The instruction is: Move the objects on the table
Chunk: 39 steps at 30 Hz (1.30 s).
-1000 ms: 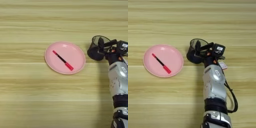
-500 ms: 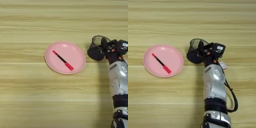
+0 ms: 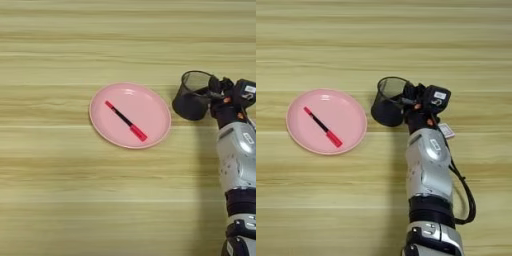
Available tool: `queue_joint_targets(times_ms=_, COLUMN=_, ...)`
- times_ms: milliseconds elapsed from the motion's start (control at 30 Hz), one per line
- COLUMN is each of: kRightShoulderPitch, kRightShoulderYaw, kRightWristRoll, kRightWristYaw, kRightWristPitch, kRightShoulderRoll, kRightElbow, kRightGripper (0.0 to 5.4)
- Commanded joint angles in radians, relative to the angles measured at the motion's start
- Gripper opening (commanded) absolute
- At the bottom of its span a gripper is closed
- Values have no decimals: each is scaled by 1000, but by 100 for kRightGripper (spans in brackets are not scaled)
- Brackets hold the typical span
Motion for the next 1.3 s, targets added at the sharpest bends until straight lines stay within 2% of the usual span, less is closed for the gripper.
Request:
queue_joint_targets(times_ms=33, kRightShoulderPitch=-69, kRightShoulderYaw=2, kRightWristRoll=-11, kRightWristYaw=0, kRightWristPitch=-28, kRightShoulderRoll=-24, kRightElbow=-51, kRightGripper=105)
queue_joint_targets(times_ms=767, kRightShoulderPitch=-44, kRightShoulderYaw=11, kRightWristRoll=-5, kRightWristYaw=11, kRightWristPitch=-36, kRightShoulderRoll=-8, kRightElbow=-185, kRightGripper=104)
queue_joint_targets(times_ms=1300, kRightShoulderPitch=14, kRightShoulderYaw=4, kRightWristRoll=6, kRightWristYaw=-11, kRightWristPitch=26, kRightShoulderRoll=-11, kRightElbow=-405, kRightGripper=104)
